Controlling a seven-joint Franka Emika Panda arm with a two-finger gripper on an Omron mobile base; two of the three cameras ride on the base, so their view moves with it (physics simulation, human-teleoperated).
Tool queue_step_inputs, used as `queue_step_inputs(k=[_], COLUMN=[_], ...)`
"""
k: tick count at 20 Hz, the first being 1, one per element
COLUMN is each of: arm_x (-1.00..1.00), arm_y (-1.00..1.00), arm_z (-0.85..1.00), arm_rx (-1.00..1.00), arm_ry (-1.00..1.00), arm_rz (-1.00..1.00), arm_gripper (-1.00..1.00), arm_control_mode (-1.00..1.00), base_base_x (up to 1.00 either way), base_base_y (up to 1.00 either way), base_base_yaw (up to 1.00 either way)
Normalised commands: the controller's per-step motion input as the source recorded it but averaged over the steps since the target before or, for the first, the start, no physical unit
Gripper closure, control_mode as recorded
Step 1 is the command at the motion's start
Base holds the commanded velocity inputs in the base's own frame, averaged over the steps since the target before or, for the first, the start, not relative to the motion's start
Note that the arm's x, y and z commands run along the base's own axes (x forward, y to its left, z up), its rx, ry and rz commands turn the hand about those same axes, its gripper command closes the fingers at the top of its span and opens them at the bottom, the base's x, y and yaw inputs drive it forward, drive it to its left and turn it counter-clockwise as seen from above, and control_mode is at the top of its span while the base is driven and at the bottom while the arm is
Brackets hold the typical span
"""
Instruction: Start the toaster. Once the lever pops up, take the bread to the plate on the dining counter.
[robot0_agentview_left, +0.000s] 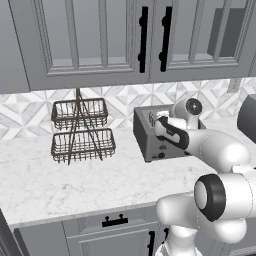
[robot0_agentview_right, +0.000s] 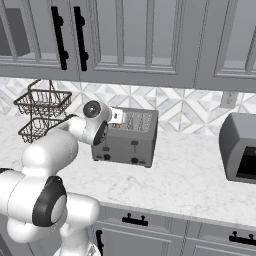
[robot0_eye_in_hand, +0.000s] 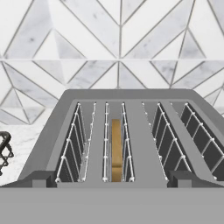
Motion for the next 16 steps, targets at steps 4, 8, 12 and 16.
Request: queue_step_inputs(k=[4, 8, 12, 16], arm_x=[0.0, 0.0, 0.0, 0.0], arm_y=[0.0, 0.0, 0.0, 0.0], arm_z=[0.0, 0.0, 0.0, 0.0], arm_rx=[0.0, 0.0, 0.0, 0.0], arm_ry=[0.0, 0.0, 0.0, 0.0], arm_rz=[0.0, 0.0, 0.0, 0.0], arm_gripper=[-1.0, -1.0, -1.0, -1.0], arm_control_mode=[-1.0, -1.0, -1.0, -1.0], base_base_x=[0.0, 0.0, 0.0, 0.0], base_base_y=[0.0, 0.0, 0.0, 0.0], base_base_yaw=[0.0, 0.0, 0.0, 0.0])
